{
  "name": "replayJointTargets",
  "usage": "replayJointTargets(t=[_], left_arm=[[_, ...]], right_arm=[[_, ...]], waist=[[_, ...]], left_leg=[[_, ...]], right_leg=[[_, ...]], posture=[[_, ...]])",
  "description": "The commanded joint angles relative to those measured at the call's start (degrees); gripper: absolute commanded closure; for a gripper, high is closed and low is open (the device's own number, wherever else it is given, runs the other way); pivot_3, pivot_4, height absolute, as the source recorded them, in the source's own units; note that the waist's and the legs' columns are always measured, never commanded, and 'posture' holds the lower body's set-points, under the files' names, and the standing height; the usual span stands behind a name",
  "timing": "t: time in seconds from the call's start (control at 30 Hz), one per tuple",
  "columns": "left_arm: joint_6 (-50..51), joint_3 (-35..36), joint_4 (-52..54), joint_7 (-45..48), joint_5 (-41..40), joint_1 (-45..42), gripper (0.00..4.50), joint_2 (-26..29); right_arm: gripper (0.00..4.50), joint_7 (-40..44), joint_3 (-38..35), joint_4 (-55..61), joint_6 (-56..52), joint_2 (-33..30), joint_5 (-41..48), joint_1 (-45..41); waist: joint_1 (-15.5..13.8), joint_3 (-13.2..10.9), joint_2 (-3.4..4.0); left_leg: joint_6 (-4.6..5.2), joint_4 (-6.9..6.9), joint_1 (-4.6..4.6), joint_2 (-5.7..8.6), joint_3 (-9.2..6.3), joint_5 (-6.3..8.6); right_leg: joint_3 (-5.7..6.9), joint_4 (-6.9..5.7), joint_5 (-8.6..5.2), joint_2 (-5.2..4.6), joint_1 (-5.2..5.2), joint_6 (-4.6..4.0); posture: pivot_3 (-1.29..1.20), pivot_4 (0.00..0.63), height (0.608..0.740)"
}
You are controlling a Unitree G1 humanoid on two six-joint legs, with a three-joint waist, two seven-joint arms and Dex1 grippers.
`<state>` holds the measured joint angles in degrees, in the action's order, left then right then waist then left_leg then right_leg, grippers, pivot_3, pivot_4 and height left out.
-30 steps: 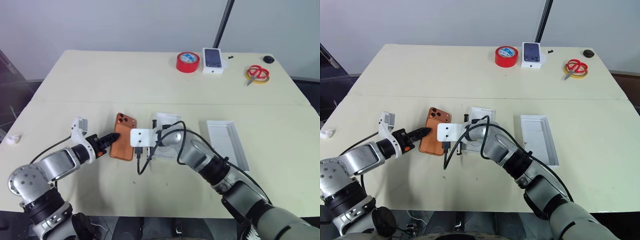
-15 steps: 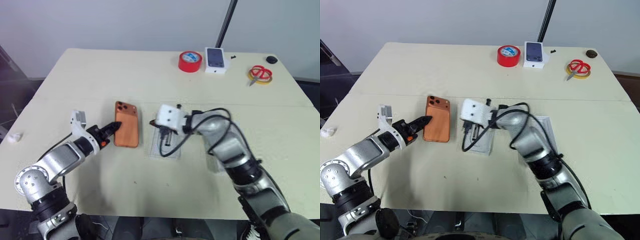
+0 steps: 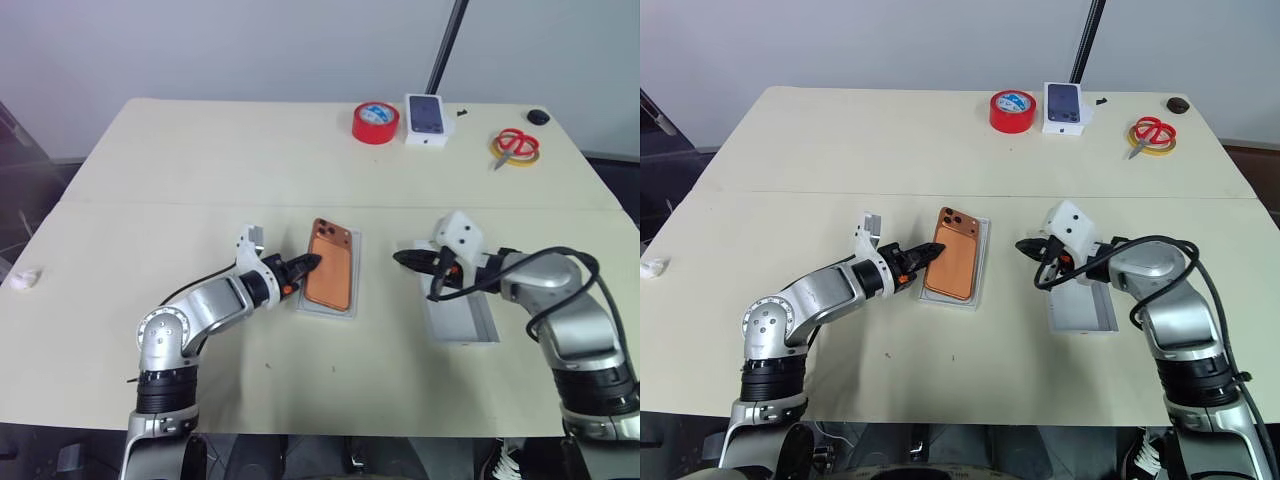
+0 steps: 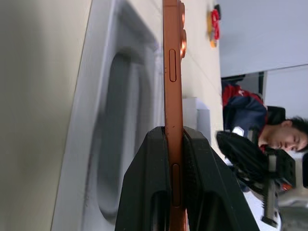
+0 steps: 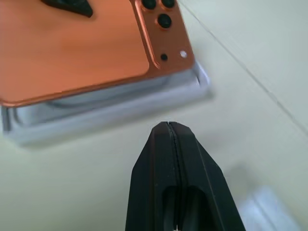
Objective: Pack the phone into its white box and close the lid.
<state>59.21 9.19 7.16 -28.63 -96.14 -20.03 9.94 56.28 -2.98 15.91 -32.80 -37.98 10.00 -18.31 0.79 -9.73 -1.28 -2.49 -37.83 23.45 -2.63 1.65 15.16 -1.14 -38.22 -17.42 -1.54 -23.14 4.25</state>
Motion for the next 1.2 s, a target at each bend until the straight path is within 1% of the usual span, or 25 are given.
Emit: replayJointTargets(t=[0.03,0.27,0.3,0.33,0.37,0.43,0.47,0.57,0.63,0.77,0.87,0.93,1.03,1.07,1.1,1.2], left_arm=[[-1.2,-1.1,0.4,2.6,0.3,-0.8,4.47,0.1],[-1.2,-2.0,-1.0,4.3,1.2,-1.7,4.47,1.4],[-1.1,-2.1,-1.0,4.6,1.1,-1.8,4.04,1.5],[-1.0,-2.2,-0.9,4.8,1.2,-1.8,3.52,1.7],[-1.0,-2.3,-0.7,5.0,1.2,-1.8,3.14,1.8],[-0.9,-2.2,0.0,5.0,0.7,-1.5,2.17,2.3],[-1.0,-2.0,0.6,5.0,0.3,-1.4,1.58,2.8],[-0.9,-1.3,2.9,5.3,-1.5,-0.7,0.16,4.7],[-0.8,-1.0,4.6,5.7,-2.5,-0.3,0.16,6.7],[0.7,-0.3,8.9,9.0,-1.0,0.9,0.16,13.9],[0.3,0.6,10.4,12.6,3.8,1.5,0.94,19.7],[-0.2,0.2,10.7,15.5,7.8,1.7,2.06,22.5],[-0.6,-1.7,9.4,19.2,14.7,1.4,3.51,24.9],[-0.7,-3.1,9.0,20.7,18.0,0.8,4.07,25.4],[-0.8,-4.3,8.6,22.0,20.7,0.3,4.47,25.6],[-1.4,-8.0,6.6,25.8,27.8,-2.2,4.47,24.4]], right_arm=[[4.50,-1.2,-2.1,3.3,0.6,-1.7,2.0,0.5],[4.50,-2.9,-1.1,2.9,1.4,-2.5,2.7,0.5],[4.50,-3.1,-0.8,2.6,1.6,-2.6,2.6,0.3],[4.50,-3.2,-0.5,2.4,1.8,-2.6,2.6,0.2],[4.50,-3.2,-0.3,2.3,2.0,-2.7,2.6,0.0],[4.50,-3.3,0.2,2.1,2.2,-2.8,2.7,-0.2],[4.50,-3.2,0.4,2.0,2.4,-2.9,2.7,-0.3],[4.50,-3.2,1.3,1.6,2.8,-3.3,2.2,-0.7],[4.50,-3.3,2.3,1.2,2.8,-3.7,1.7,-1.1],[4.50,-3.7,6.4,0.8,3.4,-4.9,-1.2,-1.6],[4.50,-5.0,9.9,0.2,4.0,-4.6,-4.1,-2.1],[4.50,-6.1,11.6,-0.6,3.3,-3.9,-5.4,-2.8],[4.50,-7.8,14.7,-1.9,2.3,-2.5,-7.7,-4.7],[4.50,-8.4,16.0,-2.6,2.1,-2.0,-8.8,-5.5],[4.50,-8.9,16.9,-3.1,1.9,-1.5,-9.7,-6.3],[4.50,-10.1,19.6,-4.4,2.0,-0.4,-12.3,-7.9]], waist=[[-0.1,0.0,0.00],[-0.2,0.0,0.00],[-0.2,0.0,0.00],[-0.2,0.0,0.00],[-0.2,0.0,0.00],[-0.2,0.0,0.00],[-0.2,0.0,0.00],[-0.2,0.0,0.00],[-0.1,0.0,0.00],[-0.1,0.0,0.00],[-0.2,0.0,0.01],[-0.2,0.0,0.02],[-0.2,0.0,0.02],[-0.2,0.0,0.02],[-0.2,0.0,0.02],[-0.3,0.0,0.01]], left_leg=[[0.00,0.00,0.00,0.00,0.00,0.00],[0.00,-0.03,0.01,0.02,0.00,0.00],[0.00,-0.03,0.01,0.02,0.00,0.00],[0.00,-0.03,0.01,0.02,0.00,0.00],[-0.01,-0.03,0.01,0.02,0.00,0.00],[-0.01,-0.03,0.01,0.02,0.00,0.00],[-0.01,-0.03,0.01,0.02,0.00,0.00],[-0.01,-0.03,0.01,0.01,0.00,0.00],[-0.01,-0.03,0.00,-0.01,-0.01,-0.01],[-0.01,-0.03,0.00,-0.02,-0.01,-0.01],[-0.01,-0.02,-0.01,-0.02,-0.01,-0.01],[-0.02,-0.03,-0.01,0.00,0.01,-0.01],[-0.02,-0.04,-0.01,0.01,0.03,-0.01],[-0.02,-0.03,-0.01,0.02,0.03,-0.01],[-0.02,-0.03,-0.01,0.02,0.03,-0.01],[-0.02,-0.03,0.00,0.04,0.03,-0.01]], right_leg=[[0.00,0.00,0.00,0.00,0.00,0.00],[0.00,0.01,0.00,-0.01,0.02,0.00],[0.00,0.01,0.00,-0.01,0.02,0.01],[0.00,0.01,0.00,-0.01,0.02,0.01],[0.00,0.01,0.00,-0.01,0.02,0.01],[0.00,0.00,0.00,-0.01,0.02,0.01],[0.01,0.00,0.00,-0.01,0.02,0.01],[0.00,0.00,0.00,-0.01,0.03,0.01],[0.00,0.00,0.00,-0.01,0.03,0.01],[0.00,0.00,0.00,-0.01,0.03,0.01],[0.01,0.00,0.00,0.00,0.03,0.00],[0.01,0.01,-0.01,-0.01,0.03,0.00],[0.01,0.01,-0.01,-0.02,0.03,-0.01],[0.01,0.01,-0.01,-0.02,0.02,-0.01],[0.01,0.02,-0.01,-0.01,0.02,-0.01],[0.02,0.02,-0.01,-0.02,0.01,-0.01]], posture=[[0.00,0.150,0.732],[0.00,0.150,0.732],[0.00,0.150,0.732],[0.00,0.150,0.732],[0.00,0.150,0.732],[0.00,0.150,0.732],[0.00,0.150,0.732],[0.00,0.150,0.732],[0.00,0.150,0.732],[0.00,0.150,0.732],[0.00,0.150,0.732],[0.00,0.150,0.732],[0.00,0.150,0.732],[0.00,0.150,0.732],[0.00,0.150,0.732],[0.00,0.150,0.732]])
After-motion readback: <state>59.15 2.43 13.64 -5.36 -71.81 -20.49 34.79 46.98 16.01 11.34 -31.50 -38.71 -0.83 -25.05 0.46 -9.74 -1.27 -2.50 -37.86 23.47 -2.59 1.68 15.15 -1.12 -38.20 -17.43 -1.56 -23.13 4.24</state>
